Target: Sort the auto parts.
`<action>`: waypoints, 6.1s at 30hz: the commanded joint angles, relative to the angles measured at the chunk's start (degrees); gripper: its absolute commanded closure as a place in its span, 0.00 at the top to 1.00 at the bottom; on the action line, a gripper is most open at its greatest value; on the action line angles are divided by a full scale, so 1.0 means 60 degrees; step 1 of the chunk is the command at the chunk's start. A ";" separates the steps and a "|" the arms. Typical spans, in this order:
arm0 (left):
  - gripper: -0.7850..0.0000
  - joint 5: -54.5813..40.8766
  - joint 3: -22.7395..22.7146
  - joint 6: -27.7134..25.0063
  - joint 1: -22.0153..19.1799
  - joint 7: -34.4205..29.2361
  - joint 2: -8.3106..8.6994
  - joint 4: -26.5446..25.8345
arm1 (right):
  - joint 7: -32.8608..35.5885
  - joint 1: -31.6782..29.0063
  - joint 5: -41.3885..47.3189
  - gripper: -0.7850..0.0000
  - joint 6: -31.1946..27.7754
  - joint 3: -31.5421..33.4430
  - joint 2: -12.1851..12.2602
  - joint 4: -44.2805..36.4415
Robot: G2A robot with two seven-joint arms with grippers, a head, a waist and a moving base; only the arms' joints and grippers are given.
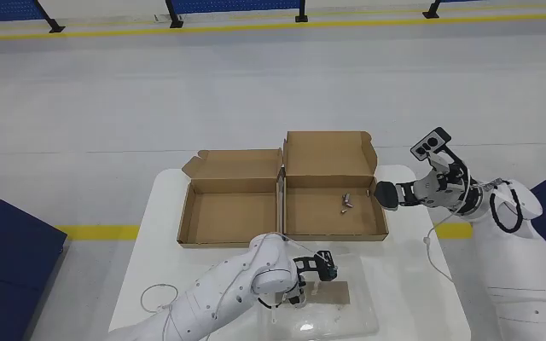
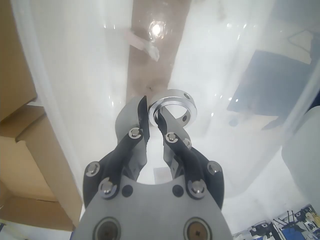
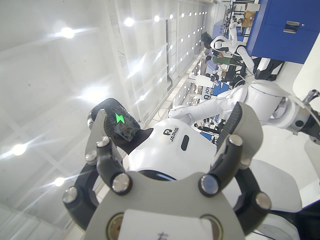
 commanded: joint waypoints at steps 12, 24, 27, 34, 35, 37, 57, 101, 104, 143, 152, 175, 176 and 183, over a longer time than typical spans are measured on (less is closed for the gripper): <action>0.00 -0.0240 -0.0667 -0.0295 0.0464 -0.0013 0.0342 -0.1051 | 0.0000 0.0000 0.0000 1.00 0.0000 0.0000 0.0000 0.0000; 0.00 -0.0967 -0.3027 -0.1095 0.1912 0.2241 0.1048 -0.2180 | 0.0000 0.0000 0.0000 1.00 0.0000 0.0000 0.0000 0.0000; 0.00 -0.1362 -0.3879 -0.1873 0.2578 0.3012 0.1295 -0.2485 | 0.0000 0.0000 0.0000 1.00 0.0000 0.0000 0.0000 0.0000; 0.00 -0.1901 -0.4769 -0.3084 0.3398 0.4575 0.1565 -0.2594 | 0.0000 0.0000 0.0000 1.00 0.0000 0.0000 0.0000 0.0000; 0.00 -0.1966 -0.4819 -0.3259 0.3438 0.4849 0.1579 -0.2582 | 0.0000 0.0000 0.0000 1.00 0.0000 0.0000 0.0000 0.0000; 0.00 -0.1938 -0.4870 -0.3418 0.3483 0.5100 0.1600 -0.2517 | 0.0000 0.0000 0.0000 1.00 0.0000 0.0000 0.0000 0.0000; 0.00 -0.2936 -0.6081 -0.5520 0.4451 1.0112 0.1660 -0.1672 | 0.0000 0.0000 0.0000 1.00 0.0000 0.0000 0.0000 0.0000; 0.00 -0.1065 -0.5498 -0.5547 0.4273 1.8468 0.1362 -0.2515 | 0.0000 0.0000 0.0000 1.00 0.0000 0.0000 0.0000 0.0000; 0.00 -0.0734 -0.5374 -0.5581 0.3973 1.9176 0.1230 -0.2707 | 0.0000 0.0000 0.0000 1.00 0.0000 0.0000 0.0000 0.0000; 0.00 -0.0445 -0.4772 -0.5104 0.2818 2.1114 0.0612 -0.2875 | 0.0000 0.0000 0.0000 1.00 0.0000 0.0000 0.0000 0.0000; 0.00 -0.0445 -0.4772 -0.5104 0.2818 2.1114 0.0612 -0.2875 | 0.0000 0.0000 0.0000 1.00 0.0000 0.0000 0.0000 0.0000; 0.00 -0.1465 -0.4632 -0.5101 0.2556 2.0472 0.0334 -0.2791 | 0.0000 0.0000 0.0000 1.00 0.0000 0.0000 0.0000 0.0000; 0.00 -0.1431 -0.4642 -0.5197 0.2531 2.0329 0.0329 -0.2742 | 0.0000 0.0000 0.0000 1.00 0.0000 0.0000 0.0000 0.0000; 0.00 -0.1144 -0.4835 -0.5581 0.2570 1.9631 0.0324 -0.2697 | 0.0000 0.0000 0.0000 1.00 0.0000 0.0000 0.0000 0.0000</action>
